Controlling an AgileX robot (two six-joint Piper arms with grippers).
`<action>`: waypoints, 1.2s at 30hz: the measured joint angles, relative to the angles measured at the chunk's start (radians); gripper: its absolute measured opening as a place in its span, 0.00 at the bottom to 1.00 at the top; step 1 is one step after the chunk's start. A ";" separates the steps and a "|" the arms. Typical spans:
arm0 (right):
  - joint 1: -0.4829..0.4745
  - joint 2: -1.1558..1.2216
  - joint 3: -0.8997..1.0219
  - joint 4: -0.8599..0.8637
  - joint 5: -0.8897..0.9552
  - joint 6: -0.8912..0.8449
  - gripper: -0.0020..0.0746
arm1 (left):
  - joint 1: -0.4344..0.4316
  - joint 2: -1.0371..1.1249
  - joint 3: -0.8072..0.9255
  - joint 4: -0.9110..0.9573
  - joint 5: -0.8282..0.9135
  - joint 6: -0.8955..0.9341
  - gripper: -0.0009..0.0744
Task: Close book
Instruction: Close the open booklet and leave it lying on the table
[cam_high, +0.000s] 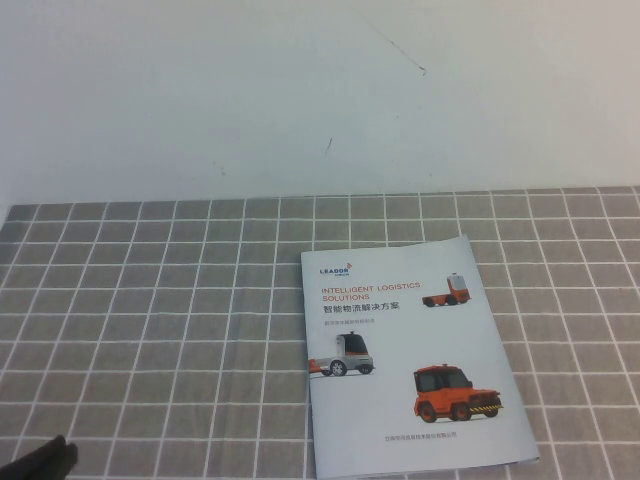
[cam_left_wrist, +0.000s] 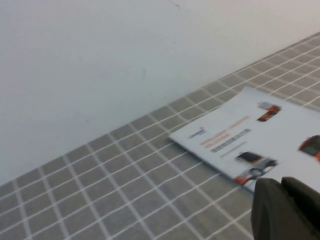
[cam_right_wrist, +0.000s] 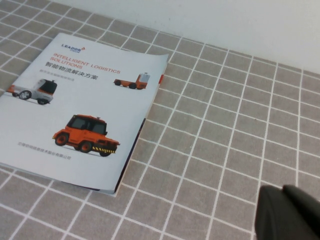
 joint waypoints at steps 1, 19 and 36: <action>0.000 0.000 0.000 0.000 0.000 0.000 0.02 | 0.018 -0.003 0.008 0.041 -0.005 0.000 0.01; 0.000 0.000 0.000 0.002 0.002 0.000 0.02 | 0.279 -0.155 0.224 0.222 -0.086 -0.056 0.01; 0.000 0.000 0.000 0.002 0.003 0.000 0.02 | 0.289 -0.159 0.223 0.261 0.077 -0.514 0.01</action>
